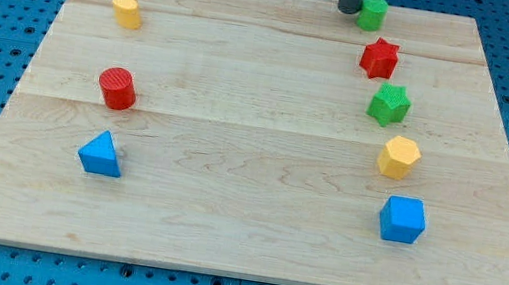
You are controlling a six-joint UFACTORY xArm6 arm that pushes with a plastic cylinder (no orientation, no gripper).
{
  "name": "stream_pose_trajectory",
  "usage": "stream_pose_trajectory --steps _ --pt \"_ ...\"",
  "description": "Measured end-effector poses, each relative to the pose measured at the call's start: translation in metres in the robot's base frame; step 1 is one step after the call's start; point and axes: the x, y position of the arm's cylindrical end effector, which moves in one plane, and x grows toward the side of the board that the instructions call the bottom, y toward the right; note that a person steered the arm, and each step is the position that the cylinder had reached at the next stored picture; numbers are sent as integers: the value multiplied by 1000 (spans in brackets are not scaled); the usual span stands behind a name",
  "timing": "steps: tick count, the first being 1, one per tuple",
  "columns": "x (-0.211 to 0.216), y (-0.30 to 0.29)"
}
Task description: Move the blue triangle towards the bottom center
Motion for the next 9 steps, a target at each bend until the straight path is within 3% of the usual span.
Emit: stream_pose_trajectory --steps 1,2,4,5,6,7,8,9 --pt "0 4" --pt "47 -17" --pt "227 -42" --pt "342 -88" --pt "409 -163" --pt "390 -283" --pt "350 -355" --pt "299 -356"
